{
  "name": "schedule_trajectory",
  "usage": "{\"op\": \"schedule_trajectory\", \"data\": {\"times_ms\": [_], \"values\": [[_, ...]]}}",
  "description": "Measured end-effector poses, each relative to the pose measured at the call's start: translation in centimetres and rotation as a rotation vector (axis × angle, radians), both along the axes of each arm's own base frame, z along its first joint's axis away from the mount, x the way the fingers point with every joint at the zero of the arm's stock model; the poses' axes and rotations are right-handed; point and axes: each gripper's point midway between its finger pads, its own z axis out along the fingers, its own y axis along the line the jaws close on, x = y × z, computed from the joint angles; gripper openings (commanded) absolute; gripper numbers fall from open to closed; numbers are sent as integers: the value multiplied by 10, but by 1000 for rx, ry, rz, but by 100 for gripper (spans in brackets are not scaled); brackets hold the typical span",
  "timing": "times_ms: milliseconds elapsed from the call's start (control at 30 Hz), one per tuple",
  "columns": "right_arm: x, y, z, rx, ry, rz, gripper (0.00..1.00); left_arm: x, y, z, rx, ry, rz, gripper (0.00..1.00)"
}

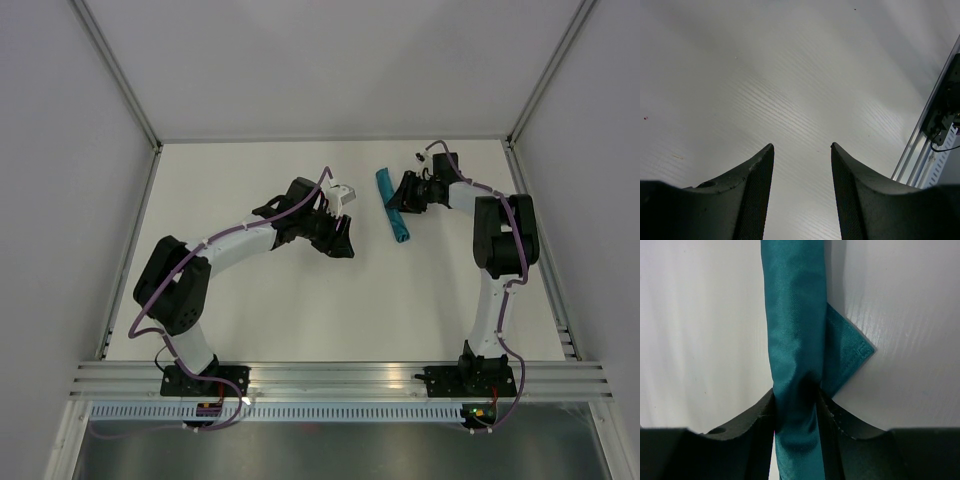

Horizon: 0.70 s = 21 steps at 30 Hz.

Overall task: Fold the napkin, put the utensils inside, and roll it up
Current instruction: Roll the napkin with the utensil

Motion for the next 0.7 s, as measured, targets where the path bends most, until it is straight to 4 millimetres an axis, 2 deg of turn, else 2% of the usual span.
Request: {"op": "schedule_trajectory", "data": {"times_ms": [367, 567, 700], "values": [[1, -8, 1, 15, 6, -14, 43, -3, -1, 1, -10, 8, -13, 55], [0, -13, -1, 33, 24, -22, 30, -4, -2, 1, -14, 12, -18, 55], [-1, -13, -2, 49, 35, -22, 28, -4, -2, 1, -14, 15, -19, 55]]}}
